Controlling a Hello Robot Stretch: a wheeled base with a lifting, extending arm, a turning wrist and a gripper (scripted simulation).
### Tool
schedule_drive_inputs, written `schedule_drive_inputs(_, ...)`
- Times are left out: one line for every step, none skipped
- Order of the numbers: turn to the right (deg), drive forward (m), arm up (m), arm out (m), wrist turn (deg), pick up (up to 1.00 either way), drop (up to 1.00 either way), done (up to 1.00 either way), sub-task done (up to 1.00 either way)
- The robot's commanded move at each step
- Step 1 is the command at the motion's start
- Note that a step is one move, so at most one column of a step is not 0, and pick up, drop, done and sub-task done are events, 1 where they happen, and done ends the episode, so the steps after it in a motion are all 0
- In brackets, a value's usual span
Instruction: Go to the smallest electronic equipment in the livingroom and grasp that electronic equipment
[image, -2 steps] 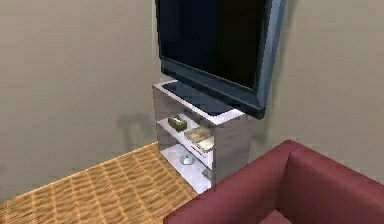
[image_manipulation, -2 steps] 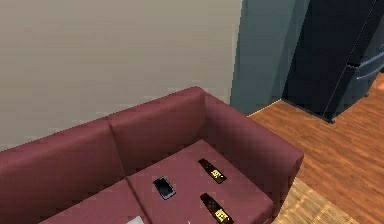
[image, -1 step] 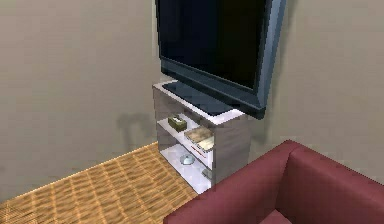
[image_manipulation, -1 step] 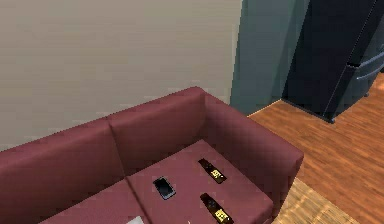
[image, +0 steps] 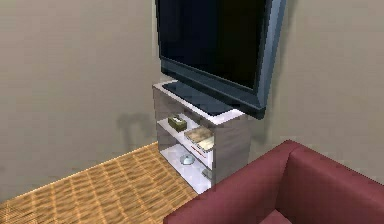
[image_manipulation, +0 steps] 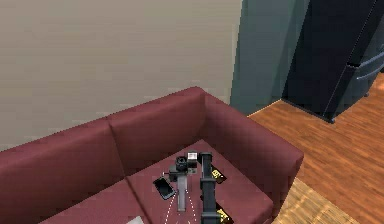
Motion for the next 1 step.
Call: schedule_drive_inputs(0.0,0.00,0.00,0.00,45.0,0.00,0.00,0.00,0.00)
